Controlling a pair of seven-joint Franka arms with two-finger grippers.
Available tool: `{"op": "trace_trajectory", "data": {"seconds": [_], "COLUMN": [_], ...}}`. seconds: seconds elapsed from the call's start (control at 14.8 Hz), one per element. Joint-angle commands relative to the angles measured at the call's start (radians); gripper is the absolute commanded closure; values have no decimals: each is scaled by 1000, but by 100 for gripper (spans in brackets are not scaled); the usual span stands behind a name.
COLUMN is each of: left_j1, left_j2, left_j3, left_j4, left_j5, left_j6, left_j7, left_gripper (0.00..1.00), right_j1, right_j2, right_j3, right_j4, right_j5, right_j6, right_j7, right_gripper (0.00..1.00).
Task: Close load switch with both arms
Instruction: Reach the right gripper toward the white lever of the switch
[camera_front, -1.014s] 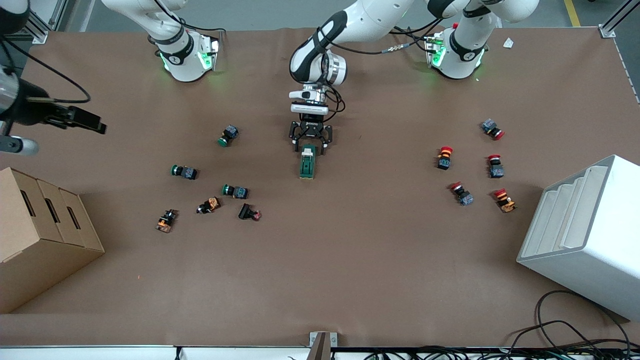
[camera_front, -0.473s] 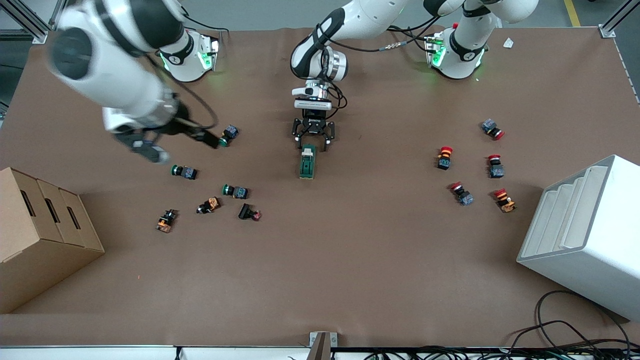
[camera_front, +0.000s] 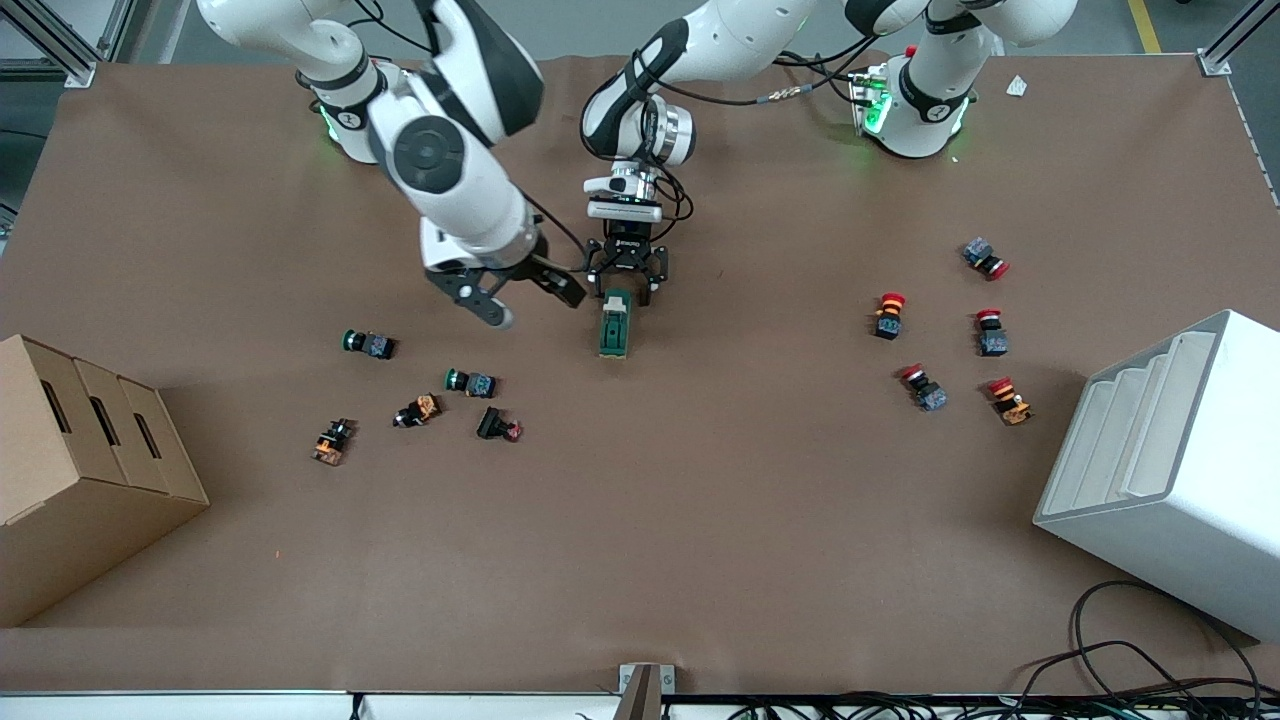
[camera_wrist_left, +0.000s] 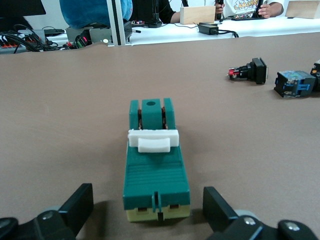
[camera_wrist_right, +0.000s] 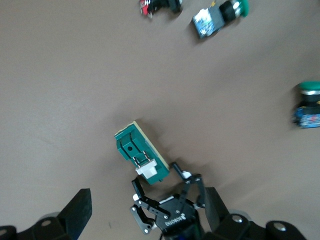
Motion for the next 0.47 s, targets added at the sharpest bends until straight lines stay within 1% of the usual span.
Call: {"op": "trace_trajectory", "data": {"seconds": [0.0, 0.27, 0.41], "left_j1": [-8, -8, -8], "left_j2": [45, 47, 47], "left_j3": [4, 4, 4], "left_j4": [37, 35, 32], "left_j5": [27, 27, 25], "left_j6": [-3, -5, -5], "left_j7": [-11, -11, -11], "left_gripper": [2, 1, 1], "right_j1": [52, 133, 161], "right_j2": [-6, 135, 184], "right_j3": [-14, -14, -14], "right_j4": [-102, -113, -113], "right_j5": [20, 20, 20], "right_j6": [138, 337, 399], "right_j7": [60, 170, 181], "right_gripper": [0, 0, 0]}}
